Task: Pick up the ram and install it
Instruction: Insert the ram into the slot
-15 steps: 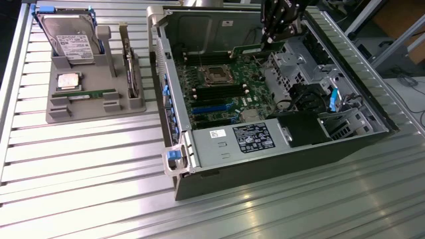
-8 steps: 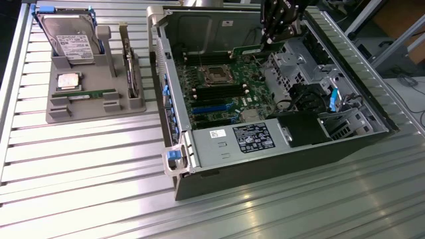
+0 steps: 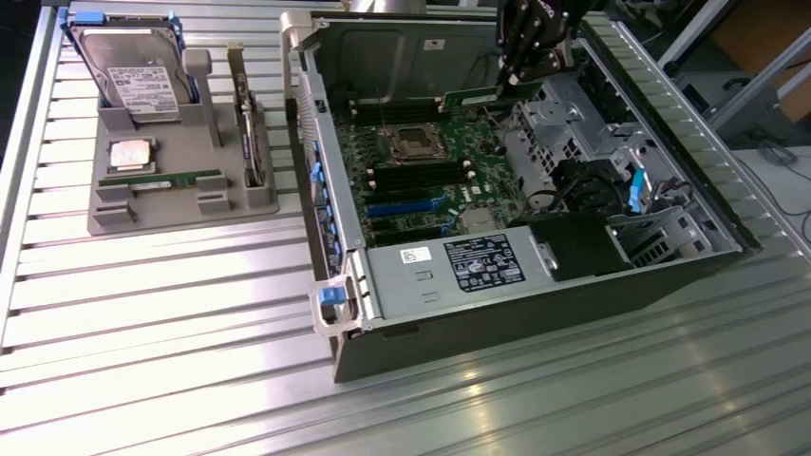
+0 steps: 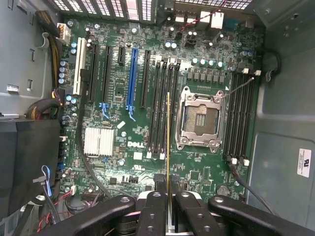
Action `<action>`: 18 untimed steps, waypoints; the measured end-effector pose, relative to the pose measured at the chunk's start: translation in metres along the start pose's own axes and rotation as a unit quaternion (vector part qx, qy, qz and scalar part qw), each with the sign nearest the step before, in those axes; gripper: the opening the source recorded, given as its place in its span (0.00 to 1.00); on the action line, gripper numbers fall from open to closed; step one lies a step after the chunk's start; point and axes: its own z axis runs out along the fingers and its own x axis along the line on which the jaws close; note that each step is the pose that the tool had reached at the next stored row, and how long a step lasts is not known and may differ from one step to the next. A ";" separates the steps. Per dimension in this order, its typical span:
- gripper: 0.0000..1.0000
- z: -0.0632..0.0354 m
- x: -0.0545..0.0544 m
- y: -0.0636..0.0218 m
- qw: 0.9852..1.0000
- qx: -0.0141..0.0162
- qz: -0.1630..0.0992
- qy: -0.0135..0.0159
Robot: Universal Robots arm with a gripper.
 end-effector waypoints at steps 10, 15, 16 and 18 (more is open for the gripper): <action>0.14 0.0030 0.000 -0.0001 1.000 0.000 0.000 0.000; 0.14 0.0050 0.000 -0.0002 1.000 0.000 0.000 0.000; 0.14 0.0051 0.000 -0.0002 1.000 0.000 0.000 0.000; 0.14 0.0056 0.000 -0.0002 1.000 0.000 0.000 0.000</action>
